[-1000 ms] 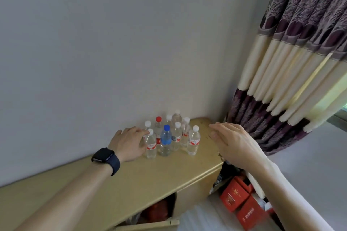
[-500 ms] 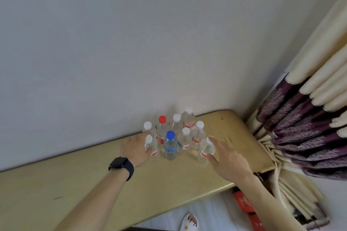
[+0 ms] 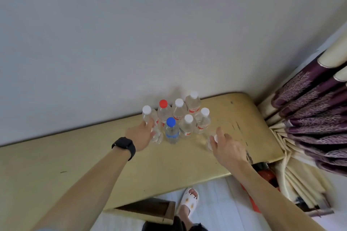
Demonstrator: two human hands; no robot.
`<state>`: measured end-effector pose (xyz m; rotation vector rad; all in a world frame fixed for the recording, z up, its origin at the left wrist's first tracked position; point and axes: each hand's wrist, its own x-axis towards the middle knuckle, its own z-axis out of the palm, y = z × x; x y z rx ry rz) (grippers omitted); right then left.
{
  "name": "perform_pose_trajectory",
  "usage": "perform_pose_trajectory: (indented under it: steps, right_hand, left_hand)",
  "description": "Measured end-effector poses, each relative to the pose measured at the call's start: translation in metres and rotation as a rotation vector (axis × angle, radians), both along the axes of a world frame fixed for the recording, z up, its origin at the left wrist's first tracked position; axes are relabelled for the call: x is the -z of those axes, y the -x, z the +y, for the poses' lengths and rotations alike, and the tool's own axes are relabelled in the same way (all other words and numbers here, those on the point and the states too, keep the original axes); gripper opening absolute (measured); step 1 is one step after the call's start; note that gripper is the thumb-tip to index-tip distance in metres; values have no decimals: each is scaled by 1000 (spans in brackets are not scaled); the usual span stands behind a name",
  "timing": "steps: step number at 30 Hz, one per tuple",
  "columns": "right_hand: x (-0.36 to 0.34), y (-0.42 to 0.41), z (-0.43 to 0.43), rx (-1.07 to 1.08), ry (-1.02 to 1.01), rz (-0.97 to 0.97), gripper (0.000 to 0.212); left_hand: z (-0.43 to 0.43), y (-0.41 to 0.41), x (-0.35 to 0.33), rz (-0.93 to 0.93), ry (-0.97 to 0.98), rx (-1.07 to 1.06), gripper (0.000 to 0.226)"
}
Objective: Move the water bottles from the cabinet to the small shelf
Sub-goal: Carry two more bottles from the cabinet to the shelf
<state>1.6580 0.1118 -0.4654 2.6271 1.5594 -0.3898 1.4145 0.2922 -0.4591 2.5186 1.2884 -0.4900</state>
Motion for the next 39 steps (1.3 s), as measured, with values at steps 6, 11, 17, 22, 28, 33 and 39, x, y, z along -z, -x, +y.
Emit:
perform_pose_trajectory:
  steps: [6, 11, 17, 22, 28, 33, 39]
  right_hand:
    - [6, 19, -21, 161, -65, 119, 41]
    - [12, 47, -33, 202, -106, 160, 39]
    - [12, 77, -40, 253, -79, 59, 50]
    - [9, 92, -47, 263, -37, 31, 46]
    - [18, 153, -82, 543, -156, 55, 32]
    - [3, 202, -140, 860, -302, 179, 21]
    - [-34, 252, -241, 1176, -268, 91, 23]
  left_hand:
    - [-29, 18, -13, 29, -9, 203, 29]
    - [-46, 30, -1, 11, -163, 517, 36]
    - [-60, 43, 20, -113, -255, 465, 34]
    - [-62, 30, 23, -210, -281, 564, 29]
    - [-53, 34, 28, -246, -258, 738, 49]
    - [-60, 20, 11, -20, -133, 813, 40]
    - [-146, -8, -32, -99, -73, 1142, 26]
